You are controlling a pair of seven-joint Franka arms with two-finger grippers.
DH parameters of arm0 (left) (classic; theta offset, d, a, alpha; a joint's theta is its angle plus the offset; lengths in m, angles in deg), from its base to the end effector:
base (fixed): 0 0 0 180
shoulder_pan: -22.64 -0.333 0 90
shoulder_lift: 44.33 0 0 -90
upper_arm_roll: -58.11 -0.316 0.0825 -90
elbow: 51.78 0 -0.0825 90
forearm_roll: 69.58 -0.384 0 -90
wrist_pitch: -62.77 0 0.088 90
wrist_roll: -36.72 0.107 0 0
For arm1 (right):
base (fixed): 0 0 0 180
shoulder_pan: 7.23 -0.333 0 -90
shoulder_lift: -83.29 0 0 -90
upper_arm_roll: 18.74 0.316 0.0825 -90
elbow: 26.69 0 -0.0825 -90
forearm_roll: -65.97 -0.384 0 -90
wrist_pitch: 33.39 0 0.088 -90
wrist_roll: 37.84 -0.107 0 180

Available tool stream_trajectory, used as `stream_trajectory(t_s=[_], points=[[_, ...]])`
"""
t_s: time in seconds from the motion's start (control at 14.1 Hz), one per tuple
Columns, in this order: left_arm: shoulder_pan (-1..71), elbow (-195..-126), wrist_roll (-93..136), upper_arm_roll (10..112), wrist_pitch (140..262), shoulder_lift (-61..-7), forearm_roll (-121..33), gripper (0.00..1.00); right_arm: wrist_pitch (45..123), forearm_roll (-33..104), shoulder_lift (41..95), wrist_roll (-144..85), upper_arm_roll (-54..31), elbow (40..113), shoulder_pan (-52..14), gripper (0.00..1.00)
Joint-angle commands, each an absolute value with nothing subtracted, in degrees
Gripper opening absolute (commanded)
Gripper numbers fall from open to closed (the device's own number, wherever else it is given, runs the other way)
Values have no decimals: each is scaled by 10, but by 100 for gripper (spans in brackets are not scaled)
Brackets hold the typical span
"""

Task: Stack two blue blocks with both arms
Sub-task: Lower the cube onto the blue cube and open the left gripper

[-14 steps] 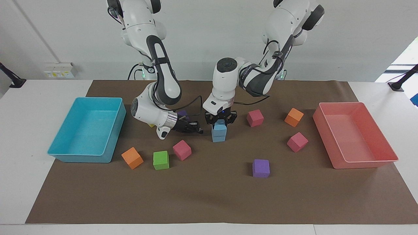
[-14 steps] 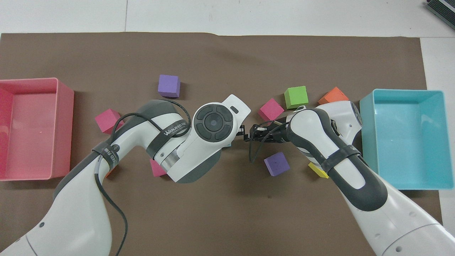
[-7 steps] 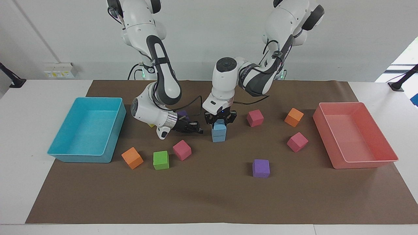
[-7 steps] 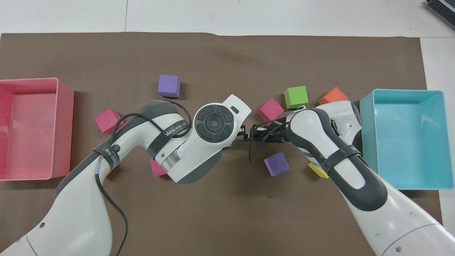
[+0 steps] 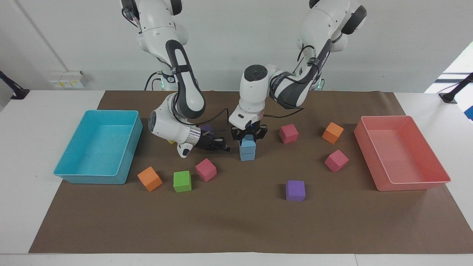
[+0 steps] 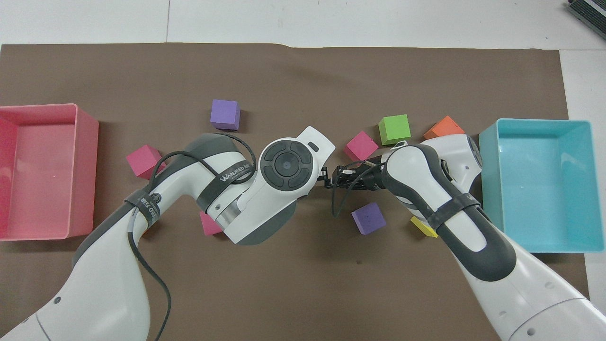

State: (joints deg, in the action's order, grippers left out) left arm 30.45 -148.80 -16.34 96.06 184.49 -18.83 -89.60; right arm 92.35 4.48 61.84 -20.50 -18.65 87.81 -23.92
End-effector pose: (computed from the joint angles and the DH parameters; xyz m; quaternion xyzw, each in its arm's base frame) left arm 0.5072 -0.4290 0.3903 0.9987 0.0074 0.0445 0.0222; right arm 0.5651 0.2029 0.2703 -0.9163 0.0686 0.0747 0.3873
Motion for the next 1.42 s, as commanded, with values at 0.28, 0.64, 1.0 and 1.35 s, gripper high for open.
stream_trajectory(t_s=[0.28, 0.64, 1.0, 1.35], points=[[309, -1479, -179, 962, 1836, -181, -914, 0, 936, 22, 623, -187, -183, 888, -238, 0], [309, -1481, -179, 962, 1830, -183, -915, 0, 936, 22, 623, -187, -183, 888, -238, 0], [308, -1481, -179, 962, 1829, -183, -915, 0, 936, 22, 623, -187, -183, 888, -238, 0], [308, -1481, -179, 961, 1828, -183, -915, 0, 937, 22, 623, -187, -183, 888, -238, 0]])
